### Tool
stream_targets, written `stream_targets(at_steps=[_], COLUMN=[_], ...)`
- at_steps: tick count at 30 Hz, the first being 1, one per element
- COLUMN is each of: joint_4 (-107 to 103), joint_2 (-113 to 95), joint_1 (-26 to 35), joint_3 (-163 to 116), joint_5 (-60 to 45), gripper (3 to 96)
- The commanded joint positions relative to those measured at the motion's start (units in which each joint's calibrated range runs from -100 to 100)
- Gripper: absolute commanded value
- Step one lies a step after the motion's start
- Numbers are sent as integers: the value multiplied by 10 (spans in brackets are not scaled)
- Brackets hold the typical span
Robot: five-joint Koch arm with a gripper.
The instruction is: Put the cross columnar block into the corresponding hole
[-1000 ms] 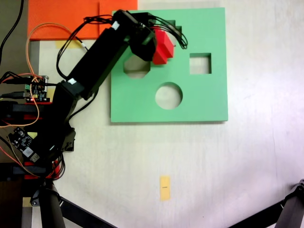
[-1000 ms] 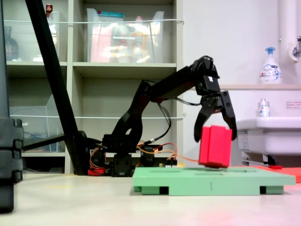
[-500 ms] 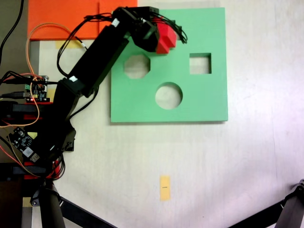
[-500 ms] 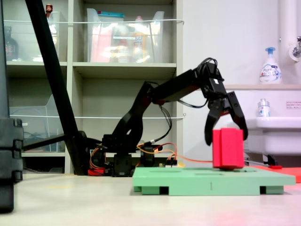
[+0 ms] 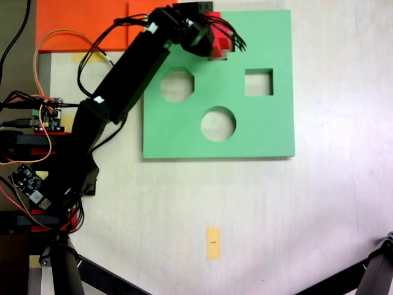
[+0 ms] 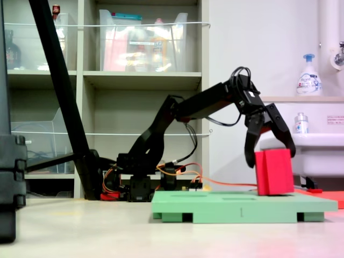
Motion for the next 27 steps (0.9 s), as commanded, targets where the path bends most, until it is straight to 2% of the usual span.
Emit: stream_targets(at_steps=[1,27], joint_4=[59,64], joint_2=[-7,44], joint_1=[1,-2], joint_3=[49,48], joint_5=[-13,-23], gripper=[411,426])
